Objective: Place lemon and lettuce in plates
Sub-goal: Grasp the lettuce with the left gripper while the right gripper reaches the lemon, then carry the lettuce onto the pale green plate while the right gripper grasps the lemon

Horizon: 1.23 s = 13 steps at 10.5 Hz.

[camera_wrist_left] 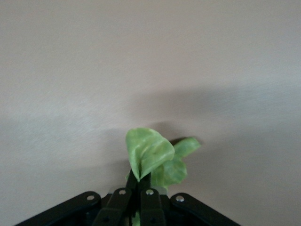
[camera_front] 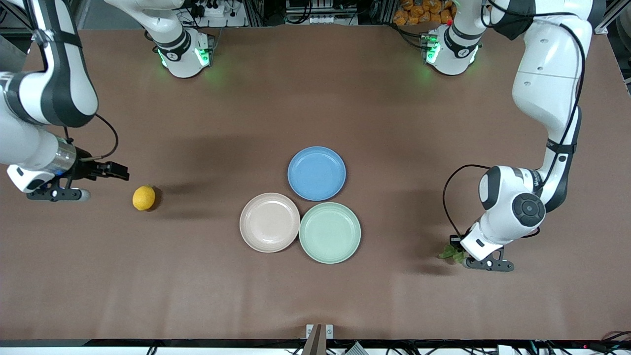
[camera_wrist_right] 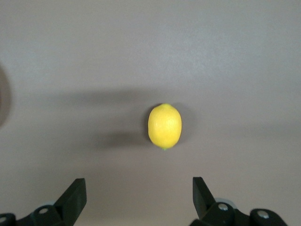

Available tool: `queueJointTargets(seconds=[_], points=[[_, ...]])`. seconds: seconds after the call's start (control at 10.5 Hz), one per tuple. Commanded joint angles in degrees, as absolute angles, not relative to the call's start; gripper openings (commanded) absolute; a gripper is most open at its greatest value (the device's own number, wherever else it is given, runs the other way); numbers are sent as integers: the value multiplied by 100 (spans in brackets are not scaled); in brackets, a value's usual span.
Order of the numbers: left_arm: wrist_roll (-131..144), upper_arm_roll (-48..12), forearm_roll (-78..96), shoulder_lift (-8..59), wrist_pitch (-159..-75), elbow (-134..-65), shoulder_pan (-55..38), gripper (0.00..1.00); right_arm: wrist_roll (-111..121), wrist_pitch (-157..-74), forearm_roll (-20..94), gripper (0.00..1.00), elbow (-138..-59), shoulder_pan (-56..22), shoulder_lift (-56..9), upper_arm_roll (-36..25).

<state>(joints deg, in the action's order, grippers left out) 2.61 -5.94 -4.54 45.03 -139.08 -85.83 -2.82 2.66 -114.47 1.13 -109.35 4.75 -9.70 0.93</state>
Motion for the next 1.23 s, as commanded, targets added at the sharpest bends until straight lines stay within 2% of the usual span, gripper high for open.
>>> queueJointTargets(seconds=[0.0, 0.28, 0.57, 0.95, 1.04, 1.14], points=[[281, -1079, 8, 4123, -13808, -8684, -290, 0, 237, -12319, 123, 100, -11354, 563, -1238, 149], [937, -1432, 202, 3982, -13808, -8631, -543, 0, 237, -13137, 132, 100, -11601, 571, -1598, 149], [1974, -1433, 211, 4147, -13939, -8167, -1228, 0, 281, -13928, 123, 100, -11830, 606, -2003, 149], [2557, -1231, 167, 4665, -15456, -8112, -2046, 0, 535, -14238, 123, 100, -11848, 720, -2320, 149], [2714, -1039, 150, 4806, -15825, -8121, -2344, 0, 788, -14404, 123, 100, -11865, 816, -2425, 149], [2872, -750, 167, 4912, -15855, -8130, -2695, 0, 956, -14484, 123, 100, -11874, 896, -2487, 149]])
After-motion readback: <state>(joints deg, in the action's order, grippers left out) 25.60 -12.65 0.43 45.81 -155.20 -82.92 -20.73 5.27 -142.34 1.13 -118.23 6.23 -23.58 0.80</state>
